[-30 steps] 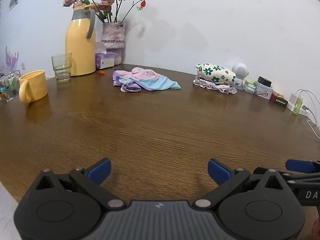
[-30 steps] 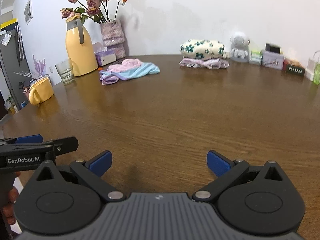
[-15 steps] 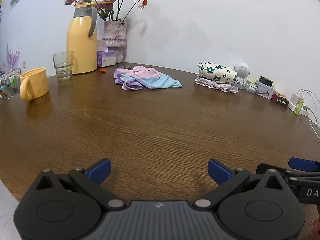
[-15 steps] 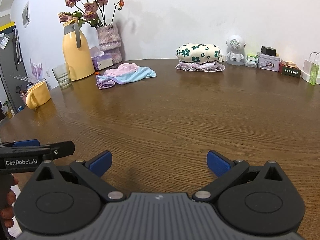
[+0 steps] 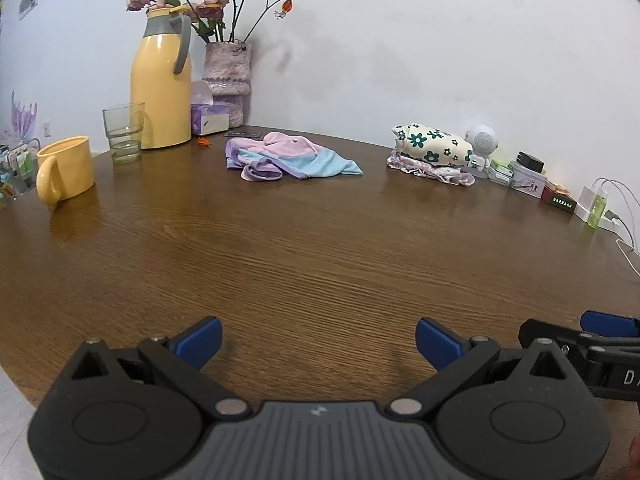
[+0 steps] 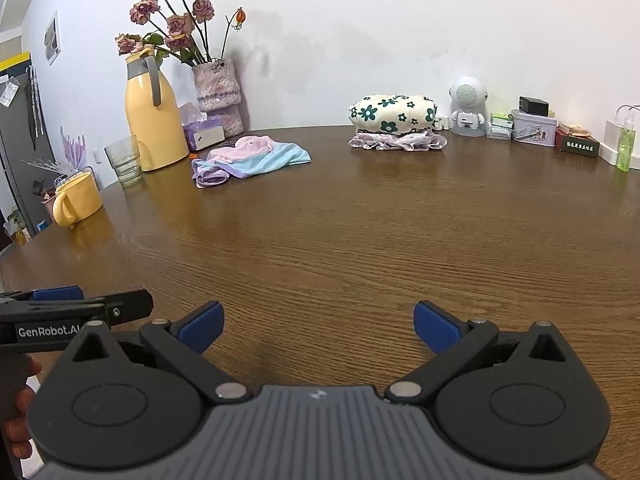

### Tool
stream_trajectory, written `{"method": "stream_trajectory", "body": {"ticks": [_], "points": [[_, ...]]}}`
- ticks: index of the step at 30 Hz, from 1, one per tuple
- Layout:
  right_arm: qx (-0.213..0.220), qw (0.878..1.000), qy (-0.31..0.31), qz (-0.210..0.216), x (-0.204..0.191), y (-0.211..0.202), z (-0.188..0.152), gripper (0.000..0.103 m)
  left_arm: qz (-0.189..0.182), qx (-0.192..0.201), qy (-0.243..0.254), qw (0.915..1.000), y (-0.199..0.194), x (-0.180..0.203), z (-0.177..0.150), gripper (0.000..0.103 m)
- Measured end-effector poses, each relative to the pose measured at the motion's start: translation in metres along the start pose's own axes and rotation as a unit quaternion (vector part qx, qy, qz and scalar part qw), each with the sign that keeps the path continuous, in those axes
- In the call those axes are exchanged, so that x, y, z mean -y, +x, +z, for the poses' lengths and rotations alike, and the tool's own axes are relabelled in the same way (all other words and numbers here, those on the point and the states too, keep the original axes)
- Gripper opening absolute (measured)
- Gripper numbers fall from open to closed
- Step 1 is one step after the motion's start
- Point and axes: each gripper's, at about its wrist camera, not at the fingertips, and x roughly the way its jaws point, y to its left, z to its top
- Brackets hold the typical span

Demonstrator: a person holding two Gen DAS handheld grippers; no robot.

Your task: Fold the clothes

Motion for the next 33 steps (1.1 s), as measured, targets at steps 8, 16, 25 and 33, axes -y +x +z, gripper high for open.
{"method": "stream_trajectory", "body": {"ticks": [8, 16, 25, 33], "points": [[0.003, 1.0, -0.002, 0.002, -0.0008, -0.0012, 0.0, 0.103, 0.0, 0.0, 0.004, 1.0, -0.0006, -0.002, 0.0006, 0.103], [0.001, 1.0, -0.005, 0.002, -0.0015, -0.0013, -0.0001, 0.103, 0.0, -0.001, 0.006, 1.0, -0.0003, -0.0018, 0.0008, 0.103], [0.0, 1.0, -0.006, 0.004, -0.0015, -0.0008, 0.0, 0.103, 0.001, -0.001, 0.008, 1.0, -0.0008, -0.0013, -0.0001, 0.103], [0.0, 1.0, -0.007, 0.005, -0.0022, -0.0017, 0.0004, 0.103, 0.001, -0.001, 0.007, 1.0, -0.0012, -0.0017, -0.0001, 0.103]]}}
